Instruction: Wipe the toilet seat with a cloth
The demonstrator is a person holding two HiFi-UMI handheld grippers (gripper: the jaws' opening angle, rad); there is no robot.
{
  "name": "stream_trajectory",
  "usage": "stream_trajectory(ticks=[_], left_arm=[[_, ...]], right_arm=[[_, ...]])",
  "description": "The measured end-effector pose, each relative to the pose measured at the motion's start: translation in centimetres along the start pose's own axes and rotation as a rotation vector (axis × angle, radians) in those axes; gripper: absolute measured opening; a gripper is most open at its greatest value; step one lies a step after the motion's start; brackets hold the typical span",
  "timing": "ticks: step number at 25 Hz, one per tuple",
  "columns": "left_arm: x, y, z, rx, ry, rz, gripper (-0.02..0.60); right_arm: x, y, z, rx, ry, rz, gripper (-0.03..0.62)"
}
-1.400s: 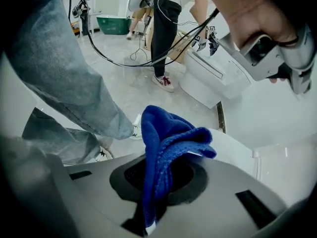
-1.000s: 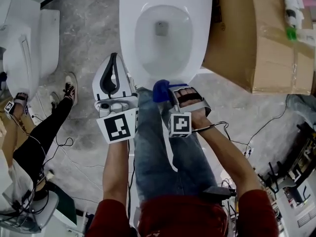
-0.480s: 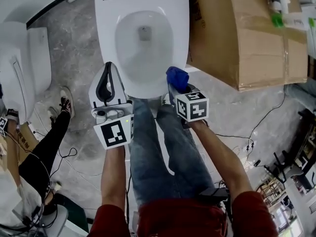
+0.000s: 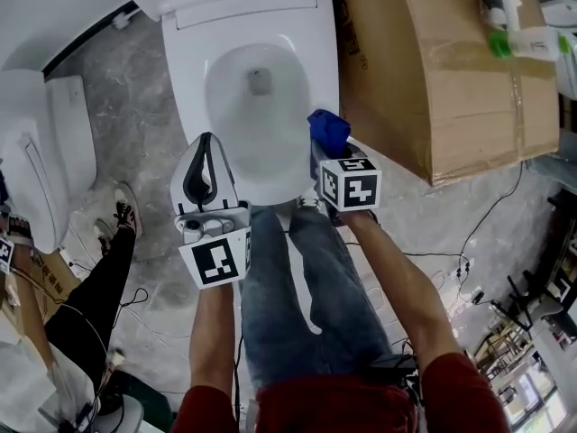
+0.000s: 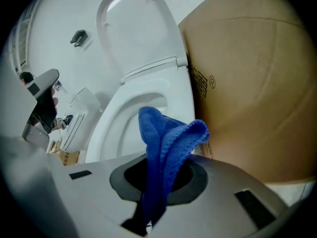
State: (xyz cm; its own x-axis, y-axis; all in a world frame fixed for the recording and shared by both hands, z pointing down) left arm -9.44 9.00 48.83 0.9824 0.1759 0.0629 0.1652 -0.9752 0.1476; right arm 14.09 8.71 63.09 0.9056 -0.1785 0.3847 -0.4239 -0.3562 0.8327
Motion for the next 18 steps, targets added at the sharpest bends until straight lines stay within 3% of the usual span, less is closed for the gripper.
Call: stream_trajectory(ticks=[8, 18], left_arm=[[-1.0, 2.9, -0.3, -0.038, -0.053, -0.03, 0.015], [-3.3, 6.7, -1.0, -0.054, -0.063, -0.061, 0.015]], right_arm=[[1.5, 3.5, 8.0, 0.051, -0.008, -0.05, 0.058], [1.9, 8.1, 17.6, 0.109, -0.054, -0.081, 0.058]])
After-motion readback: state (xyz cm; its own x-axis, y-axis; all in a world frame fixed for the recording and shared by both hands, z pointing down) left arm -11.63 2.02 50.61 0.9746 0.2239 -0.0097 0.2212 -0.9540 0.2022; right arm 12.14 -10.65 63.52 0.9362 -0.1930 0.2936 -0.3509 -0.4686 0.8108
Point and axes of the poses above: the fingertips, and each gripper's own axes: y forward along the fingers, x to its right, z out of its top, the point moved 10 cm from there along -y, backward along the fingers, and after that the axes turned 4 degrees about z, right-handed, at the moved point
